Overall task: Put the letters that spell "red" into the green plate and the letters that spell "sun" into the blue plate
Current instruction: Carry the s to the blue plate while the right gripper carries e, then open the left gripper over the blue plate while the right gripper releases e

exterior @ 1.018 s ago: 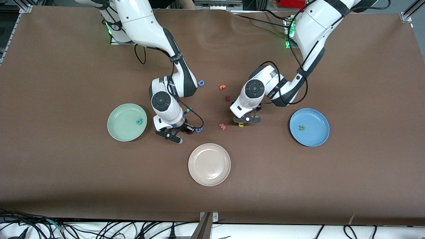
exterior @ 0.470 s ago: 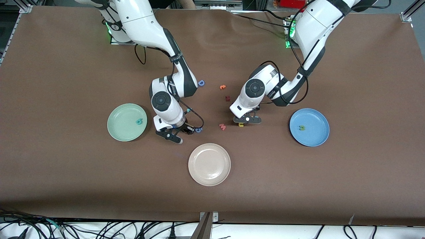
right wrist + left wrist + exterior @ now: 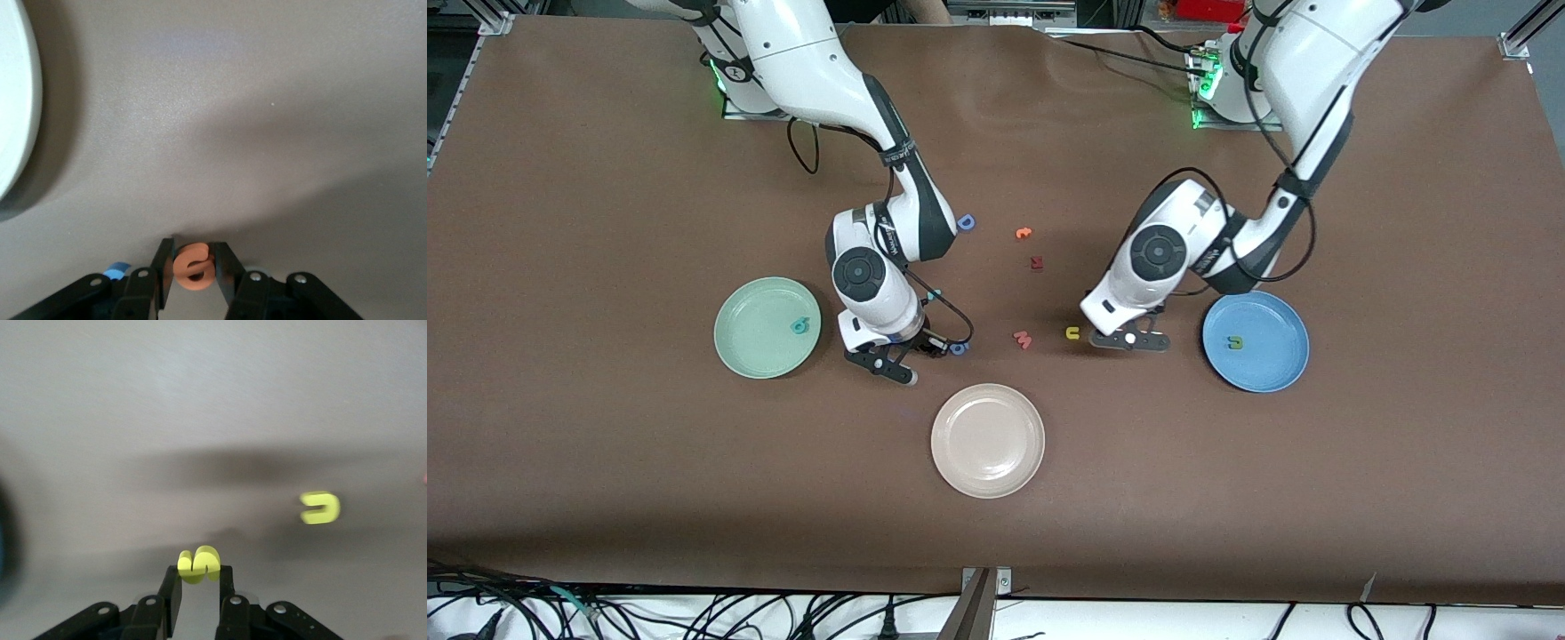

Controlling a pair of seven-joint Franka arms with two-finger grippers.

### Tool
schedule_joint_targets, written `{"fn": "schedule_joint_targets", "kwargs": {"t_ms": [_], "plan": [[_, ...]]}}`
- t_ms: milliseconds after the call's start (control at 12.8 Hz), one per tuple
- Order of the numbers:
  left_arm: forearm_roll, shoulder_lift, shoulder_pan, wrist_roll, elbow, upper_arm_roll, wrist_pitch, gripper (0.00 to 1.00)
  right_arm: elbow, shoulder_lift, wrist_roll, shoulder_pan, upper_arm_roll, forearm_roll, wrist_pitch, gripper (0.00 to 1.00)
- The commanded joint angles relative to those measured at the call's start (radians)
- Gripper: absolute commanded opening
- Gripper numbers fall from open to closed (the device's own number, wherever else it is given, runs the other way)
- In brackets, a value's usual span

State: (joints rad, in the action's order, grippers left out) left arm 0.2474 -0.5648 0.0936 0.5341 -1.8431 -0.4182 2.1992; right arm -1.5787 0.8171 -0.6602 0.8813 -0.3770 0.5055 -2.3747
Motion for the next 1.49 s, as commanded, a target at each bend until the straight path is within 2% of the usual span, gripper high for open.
{"fn": "schedule_joint_targets", "kwargs": {"t_ms": [0, 313, 548, 783, 940, 1175, 1410], "plan": [[0.023, 0.054, -0.081, -0.153, -0.008, -0.01, -0.071, 0.13, 0.011, -0.03, 0.042, -0.005, -0.025, 0.01, 0.077, 0.27], [0.036, 0.072, -0.173, -0.223, -0.015, -0.002, -0.173, 0.13, 0.011, -0.085, 0.148, -0.007, -0.097, 0.011, 0.219, 0.27], [0.036, 0.066, -0.253, -0.31, -0.022, -0.001, -0.173, 0.13, 0.009, -0.124, 0.31, -0.008, -0.204, 0.021, 0.368, 0.27], [0.121, 0.04, -0.33, -0.358, -0.024, -0.004, -0.168, 0.13, 0.006, -0.124, 0.505, -0.018, -0.311, 0.021, 0.451, 0.27], [0.124, 0.016, -0.353, -0.39, -0.024, -0.004, -0.159, 0.13, 0.002, -0.122, 0.633, -0.068, -0.333, 0.019, 0.492, 0.27], [0.125, -0.01, -0.38, -0.401, -0.039, -0.004, -0.121, 0.14, -0.018, -0.111, 0.83, -0.182, -0.333, 0.019, 0.502, 0.28], [0.125, -0.023, -0.393, -0.405, -0.062, -0.004, -0.116, 0.15, -0.062, -0.108, 0.875, -0.191, -0.333, 0.021, 0.5, 0.27]]}}
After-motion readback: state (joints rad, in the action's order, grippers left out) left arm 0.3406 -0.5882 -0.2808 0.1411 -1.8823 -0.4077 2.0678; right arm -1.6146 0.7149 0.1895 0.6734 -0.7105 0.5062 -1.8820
